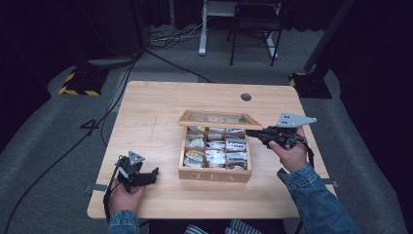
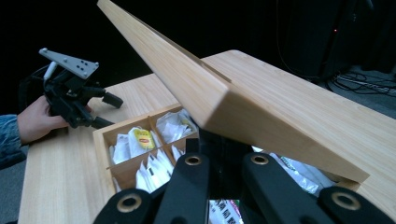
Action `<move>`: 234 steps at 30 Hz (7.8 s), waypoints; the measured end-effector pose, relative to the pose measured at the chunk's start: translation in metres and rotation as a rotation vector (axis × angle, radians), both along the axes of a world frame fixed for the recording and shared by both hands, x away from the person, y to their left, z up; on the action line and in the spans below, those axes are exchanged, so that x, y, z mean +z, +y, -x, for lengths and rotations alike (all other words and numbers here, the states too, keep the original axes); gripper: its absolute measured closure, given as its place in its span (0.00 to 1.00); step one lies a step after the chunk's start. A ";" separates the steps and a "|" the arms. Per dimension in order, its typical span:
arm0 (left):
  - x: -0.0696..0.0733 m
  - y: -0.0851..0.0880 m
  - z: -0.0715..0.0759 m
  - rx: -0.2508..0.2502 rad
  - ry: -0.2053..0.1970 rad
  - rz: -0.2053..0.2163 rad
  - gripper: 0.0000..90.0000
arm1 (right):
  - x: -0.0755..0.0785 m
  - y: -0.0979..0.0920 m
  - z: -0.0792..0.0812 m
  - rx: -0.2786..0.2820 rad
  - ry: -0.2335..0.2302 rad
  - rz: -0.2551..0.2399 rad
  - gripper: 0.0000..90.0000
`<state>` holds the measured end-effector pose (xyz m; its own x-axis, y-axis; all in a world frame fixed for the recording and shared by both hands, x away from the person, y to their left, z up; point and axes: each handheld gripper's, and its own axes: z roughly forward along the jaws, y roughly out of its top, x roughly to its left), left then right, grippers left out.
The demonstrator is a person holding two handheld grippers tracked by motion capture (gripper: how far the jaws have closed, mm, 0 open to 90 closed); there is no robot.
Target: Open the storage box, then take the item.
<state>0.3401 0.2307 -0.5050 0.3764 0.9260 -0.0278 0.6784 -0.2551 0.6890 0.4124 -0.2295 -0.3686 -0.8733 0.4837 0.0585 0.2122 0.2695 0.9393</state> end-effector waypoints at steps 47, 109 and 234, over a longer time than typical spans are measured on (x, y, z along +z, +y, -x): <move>0.025 0.004 0.006 -0.068 0.019 0.091 0.33 | 0.001 -0.008 -0.001 -0.021 -0.024 -0.021 1.00; 0.093 -0.217 -0.030 -0.608 0.046 0.205 0.51 | 0.003 -0.011 -0.006 0.002 -0.012 -0.053 1.00; 0.147 -0.041 0.018 -0.294 -0.172 0.113 1.00 | -0.002 -0.006 -0.005 -0.007 -0.015 -0.036 1.00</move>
<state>0.3224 0.1901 -0.3579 0.6347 0.7719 -0.0371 0.4587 -0.3377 0.8219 0.4172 -0.2351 -0.3704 -0.8708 0.4876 0.0630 0.1997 0.2337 0.9516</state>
